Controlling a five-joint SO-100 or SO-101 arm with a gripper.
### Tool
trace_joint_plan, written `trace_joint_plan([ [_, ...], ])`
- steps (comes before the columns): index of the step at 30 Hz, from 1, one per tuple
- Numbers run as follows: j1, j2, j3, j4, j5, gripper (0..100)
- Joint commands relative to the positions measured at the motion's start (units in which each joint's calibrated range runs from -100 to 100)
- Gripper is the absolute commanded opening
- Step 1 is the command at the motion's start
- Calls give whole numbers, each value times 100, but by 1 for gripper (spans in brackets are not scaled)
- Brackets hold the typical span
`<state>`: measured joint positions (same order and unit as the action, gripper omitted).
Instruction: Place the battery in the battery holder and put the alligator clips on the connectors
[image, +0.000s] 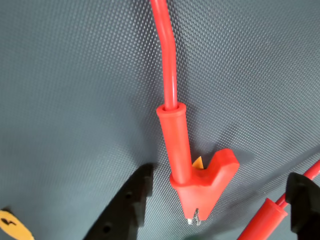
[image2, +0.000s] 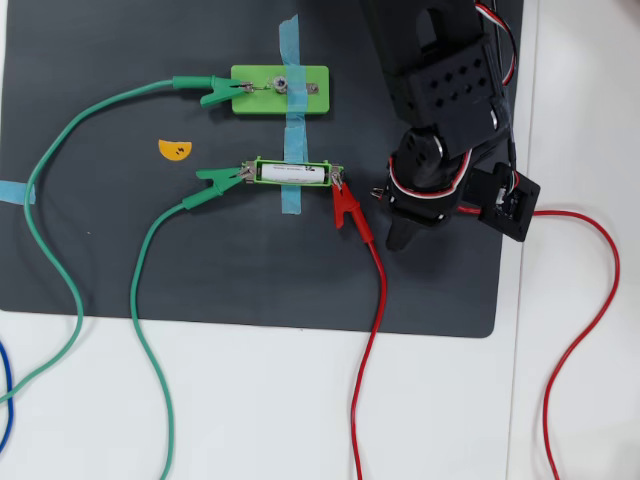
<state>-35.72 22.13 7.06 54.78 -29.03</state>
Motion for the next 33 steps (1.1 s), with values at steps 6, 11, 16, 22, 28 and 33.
trace_joint_plan([
  [6, -37, 20, -31, -188, 14, 26],
  [11, -37, 20, -48, -197, 19, 26],
  [16, -37, 156, -294, -111, 19, 26],
  [22, 3, 734, -1013, 680, 19, 26],
  [28, 3, 836, -1171, 912, 19, 26],
  [33, -7, 870, -1233, 946, 19, 26],
])
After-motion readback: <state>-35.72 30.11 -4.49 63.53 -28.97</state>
